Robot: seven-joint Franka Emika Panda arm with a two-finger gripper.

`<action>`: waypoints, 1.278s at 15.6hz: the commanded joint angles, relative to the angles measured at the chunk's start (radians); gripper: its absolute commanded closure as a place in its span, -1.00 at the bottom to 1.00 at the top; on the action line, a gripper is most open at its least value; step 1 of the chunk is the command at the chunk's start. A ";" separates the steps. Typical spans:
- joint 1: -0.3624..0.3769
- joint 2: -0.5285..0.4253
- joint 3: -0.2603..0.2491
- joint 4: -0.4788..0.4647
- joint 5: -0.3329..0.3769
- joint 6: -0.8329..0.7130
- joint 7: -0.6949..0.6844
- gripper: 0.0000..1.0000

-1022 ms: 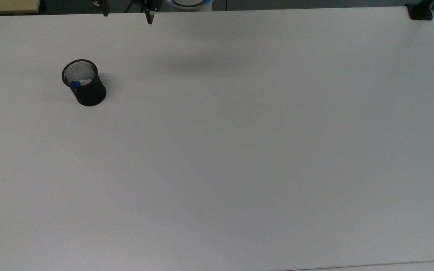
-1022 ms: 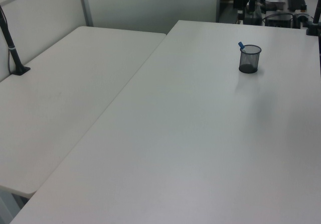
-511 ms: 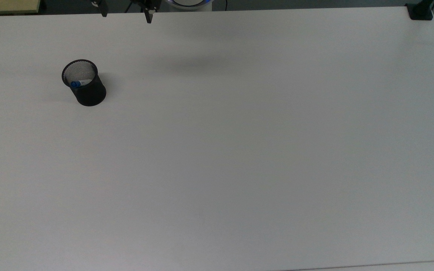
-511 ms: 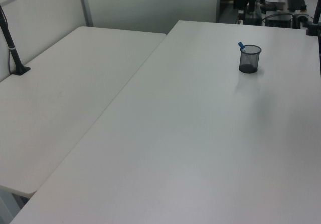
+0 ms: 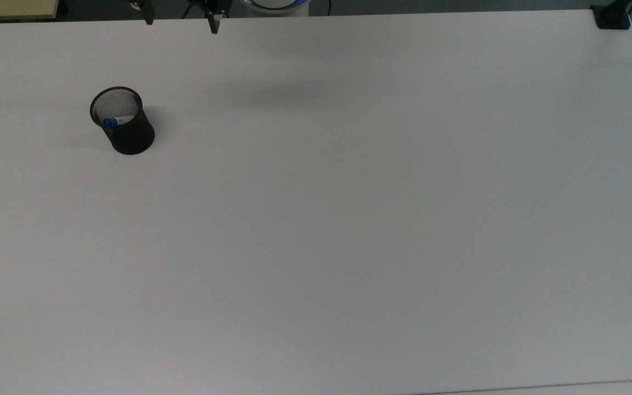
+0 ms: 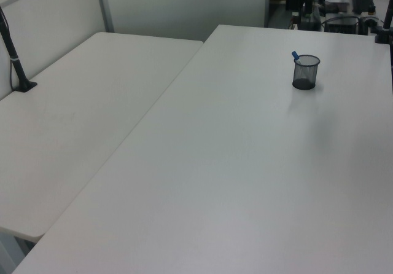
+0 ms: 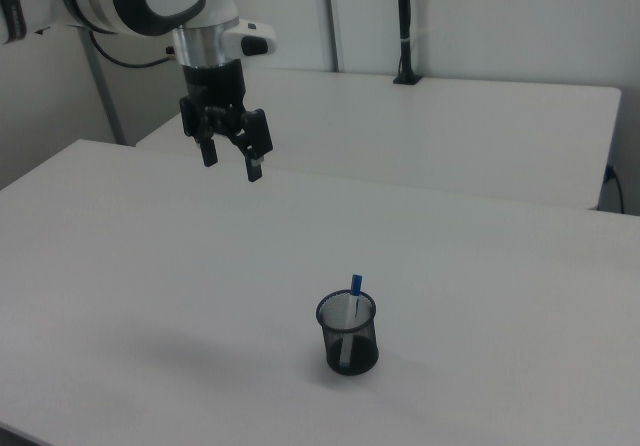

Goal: Remove the marker
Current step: 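Move the gripper over the black mesh cup and lower onto the marker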

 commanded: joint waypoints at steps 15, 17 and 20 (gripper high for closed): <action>-0.238 0.220 -0.010 -0.021 -0.045 0.212 -0.219 -0.66; -0.238 0.241 -0.010 -0.021 -0.042 0.246 -0.217 -0.59; -0.232 0.273 -0.010 -0.021 -0.042 0.266 -0.217 -0.50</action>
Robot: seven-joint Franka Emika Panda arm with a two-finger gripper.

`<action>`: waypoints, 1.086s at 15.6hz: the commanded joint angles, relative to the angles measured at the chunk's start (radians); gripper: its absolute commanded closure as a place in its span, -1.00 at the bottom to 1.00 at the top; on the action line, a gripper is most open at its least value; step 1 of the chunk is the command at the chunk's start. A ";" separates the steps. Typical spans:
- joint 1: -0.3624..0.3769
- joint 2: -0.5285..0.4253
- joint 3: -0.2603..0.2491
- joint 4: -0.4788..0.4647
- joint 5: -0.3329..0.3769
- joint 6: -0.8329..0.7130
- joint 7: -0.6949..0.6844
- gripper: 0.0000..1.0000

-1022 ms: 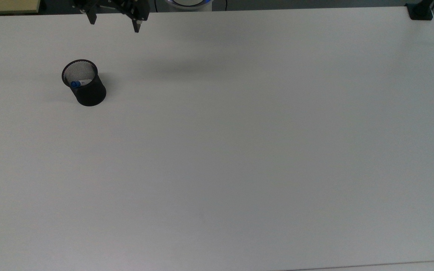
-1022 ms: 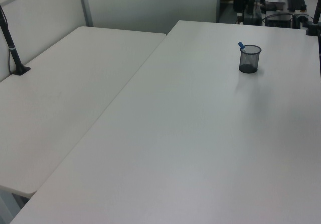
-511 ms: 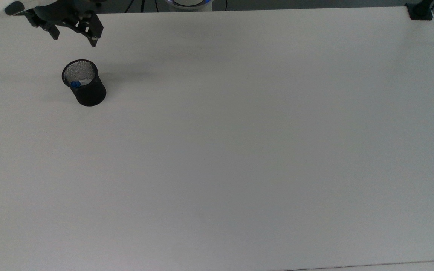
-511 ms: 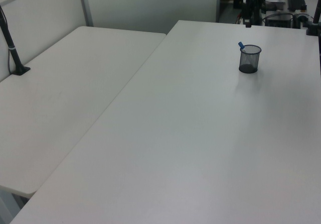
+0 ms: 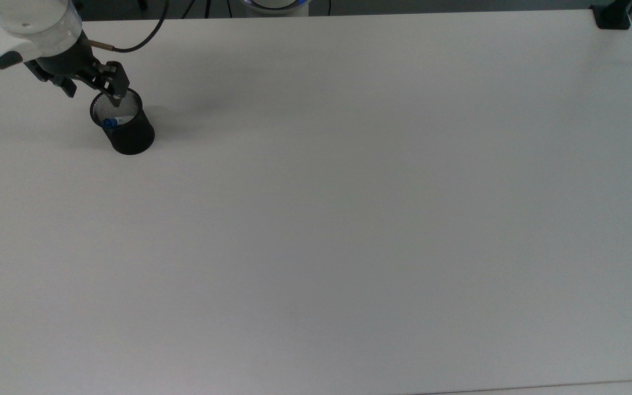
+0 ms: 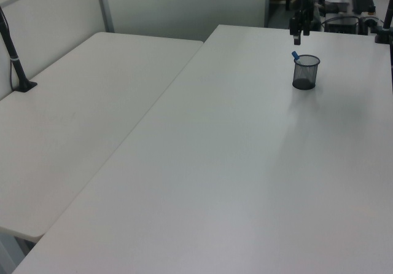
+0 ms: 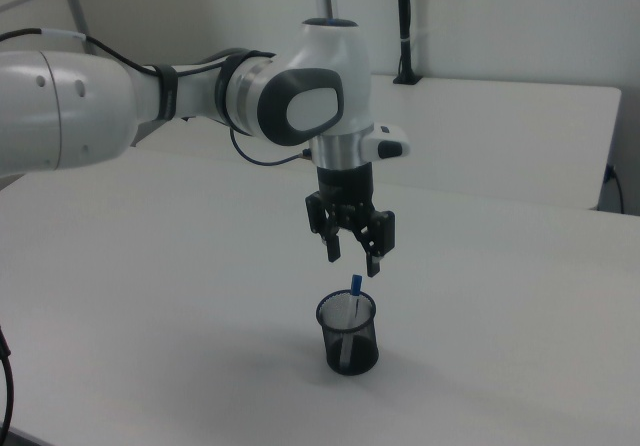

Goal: Remove the marker
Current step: 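Move the gripper over the black mesh cup and lower onto the marker, then close the gripper on the blue-capped marker's top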

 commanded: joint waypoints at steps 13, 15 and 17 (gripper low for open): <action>0.024 0.064 0.011 -0.015 -0.004 0.090 -0.004 0.20; 0.027 0.071 0.011 -0.013 -0.004 0.092 -0.004 0.31; 0.027 0.071 0.011 -0.013 -0.004 0.092 -0.004 0.41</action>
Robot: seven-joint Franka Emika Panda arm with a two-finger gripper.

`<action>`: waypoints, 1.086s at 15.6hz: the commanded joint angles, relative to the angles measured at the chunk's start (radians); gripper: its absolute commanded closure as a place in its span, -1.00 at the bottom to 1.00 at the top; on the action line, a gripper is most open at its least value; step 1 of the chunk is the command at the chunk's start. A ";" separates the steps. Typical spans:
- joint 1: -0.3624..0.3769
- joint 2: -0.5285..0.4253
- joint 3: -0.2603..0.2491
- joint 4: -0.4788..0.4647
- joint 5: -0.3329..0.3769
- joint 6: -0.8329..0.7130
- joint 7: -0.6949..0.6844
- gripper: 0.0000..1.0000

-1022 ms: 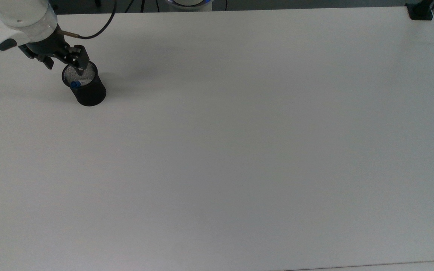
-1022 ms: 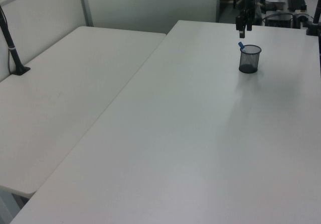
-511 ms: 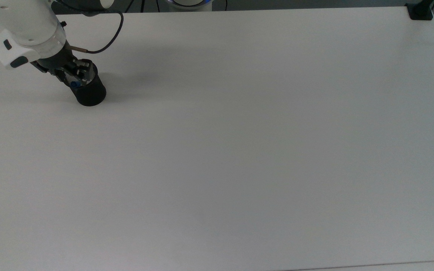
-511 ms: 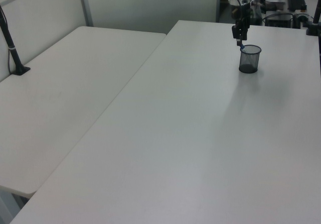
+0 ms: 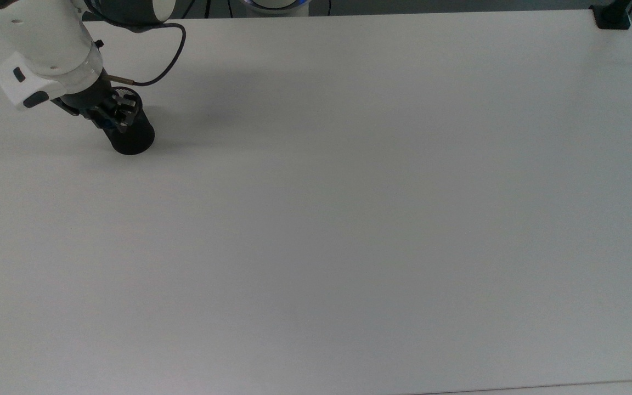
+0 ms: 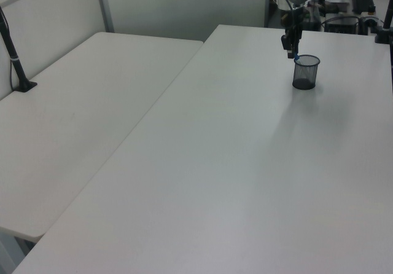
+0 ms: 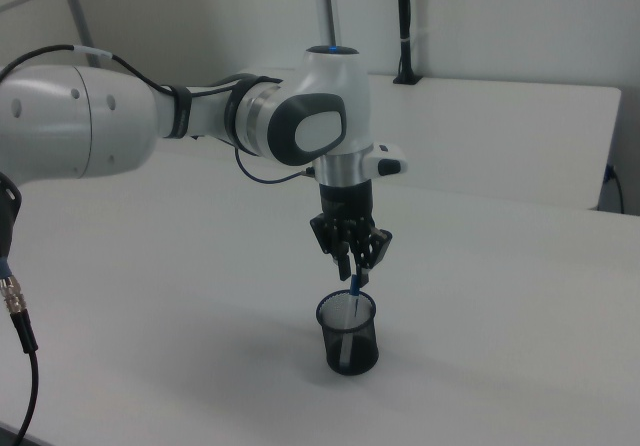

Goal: Remove the marker
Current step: 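Close the gripper on the blue-capped marker's top, then lift the marker straight up out of the mesh cup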

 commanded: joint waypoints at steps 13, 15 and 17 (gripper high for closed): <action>0.001 -0.024 -0.008 -0.005 -0.001 0.024 -0.015 0.83; 0.001 -0.036 -0.011 -0.003 0.002 0.025 -0.015 0.83; 0.001 -0.065 -0.011 -0.002 0.002 0.025 -0.015 0.83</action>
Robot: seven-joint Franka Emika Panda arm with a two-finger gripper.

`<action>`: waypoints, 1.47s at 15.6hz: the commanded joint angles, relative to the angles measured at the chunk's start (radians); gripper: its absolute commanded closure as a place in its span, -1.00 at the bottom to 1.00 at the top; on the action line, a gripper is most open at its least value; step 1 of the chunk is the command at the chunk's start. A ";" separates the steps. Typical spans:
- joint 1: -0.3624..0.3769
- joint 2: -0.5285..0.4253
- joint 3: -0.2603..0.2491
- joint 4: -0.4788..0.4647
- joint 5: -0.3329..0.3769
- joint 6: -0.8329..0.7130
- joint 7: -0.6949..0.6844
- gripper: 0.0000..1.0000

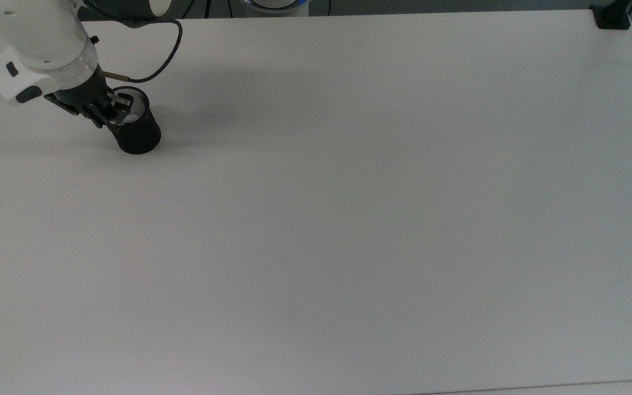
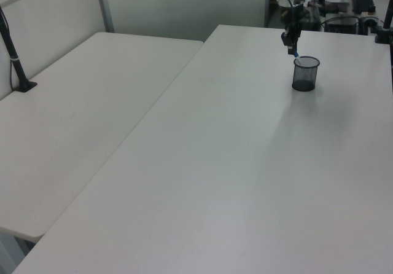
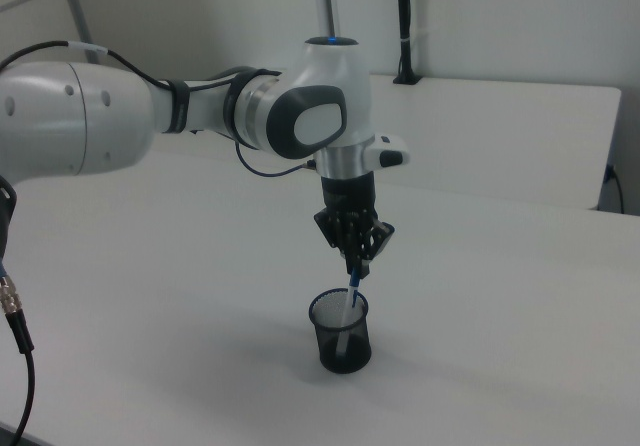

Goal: Remove the marker
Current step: 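Lift the marker straight up out of the mesh cup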

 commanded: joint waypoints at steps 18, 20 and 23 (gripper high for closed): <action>0.146 -0.233 0.013 0.006 0.096 -0.182 0.036 0.82; 0.201 -0.224 0.013 0.000 0.099 -0.223 0.037 0.79; 0.292 -0.198 0.012 -0.033 0.098 -0.266 0.066 0.78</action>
